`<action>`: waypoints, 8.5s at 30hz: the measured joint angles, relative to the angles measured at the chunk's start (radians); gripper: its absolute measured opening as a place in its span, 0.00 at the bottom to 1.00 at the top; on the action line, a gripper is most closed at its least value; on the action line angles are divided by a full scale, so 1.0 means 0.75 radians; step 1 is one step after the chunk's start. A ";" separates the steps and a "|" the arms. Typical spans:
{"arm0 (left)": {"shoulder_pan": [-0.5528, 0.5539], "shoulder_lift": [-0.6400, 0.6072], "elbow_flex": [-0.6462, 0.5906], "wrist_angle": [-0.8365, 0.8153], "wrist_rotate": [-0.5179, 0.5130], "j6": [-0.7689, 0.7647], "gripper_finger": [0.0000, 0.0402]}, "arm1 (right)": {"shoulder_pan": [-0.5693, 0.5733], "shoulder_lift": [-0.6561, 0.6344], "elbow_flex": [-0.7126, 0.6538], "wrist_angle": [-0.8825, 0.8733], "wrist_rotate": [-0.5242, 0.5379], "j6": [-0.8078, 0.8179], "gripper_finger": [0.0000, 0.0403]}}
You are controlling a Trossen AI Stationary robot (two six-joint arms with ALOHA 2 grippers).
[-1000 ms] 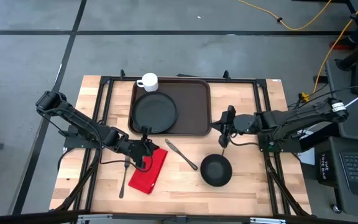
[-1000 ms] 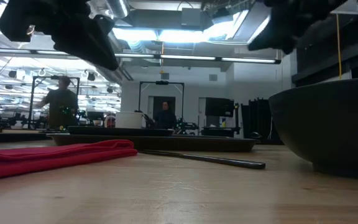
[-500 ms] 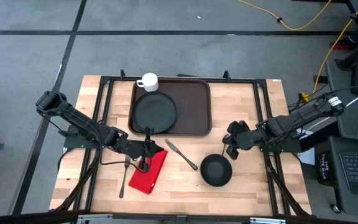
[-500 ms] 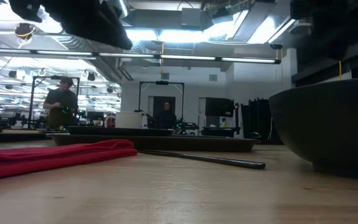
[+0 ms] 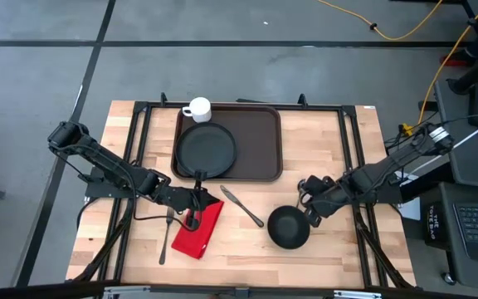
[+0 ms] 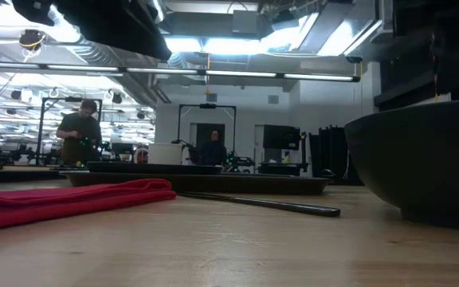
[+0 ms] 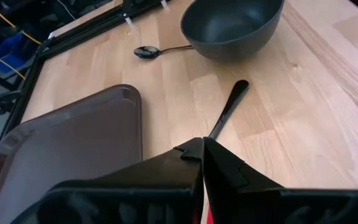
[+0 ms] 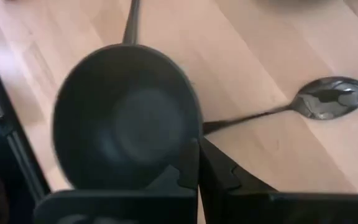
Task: Set up tray
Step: Put the black bowl on the black plate
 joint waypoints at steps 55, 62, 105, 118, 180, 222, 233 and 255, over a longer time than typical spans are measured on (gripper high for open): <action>-0.001 0.000 0.000 -0.001 -0.002 -0.011 0.02 | 0.026 0.380 0.124 -0.109 -0.114 0.227 0.39; -0.001 0.000 0.000 -0.001 -0.002 -0.011 0.02 | 0.026 0.437 0.123 -0.104 -0.114 0.228 0.39; -0.001 0.000 0.000 -0.001 0.001 -0.012 0.02 | -0.006 0.442 0.123 -0.103 -0.078 0.299 0.04; -0.001 0.001 -0.001 0.013 -0.218 0.074 0.02 | -0.039 0.304 0.146 -0.129 -0.075 0.258 0.03; 0.111 0.573 0.798 -0.381 -0.057 0.444 0.36 | -0.787 0.631 0.848 -0.258 -0.055 -1.008 0.03; 0.198 0.572 0.798 -0.630 -0.031 0.349 0.15 | -0.786 0.664 0.886 -0.247 -0.056 -1.097 0.03; 0.198 0.572 0.798 -0.641 0.008 0.372 0.01 | -0.787 0.662 0.886 -0.193 -0.058 -1.177 0.15; 0.198 0.509 0.797 -0.943 0.013 0.203 0.00 | -0.774 0.547 1.006 -0.279 0.075 -1.316 0.20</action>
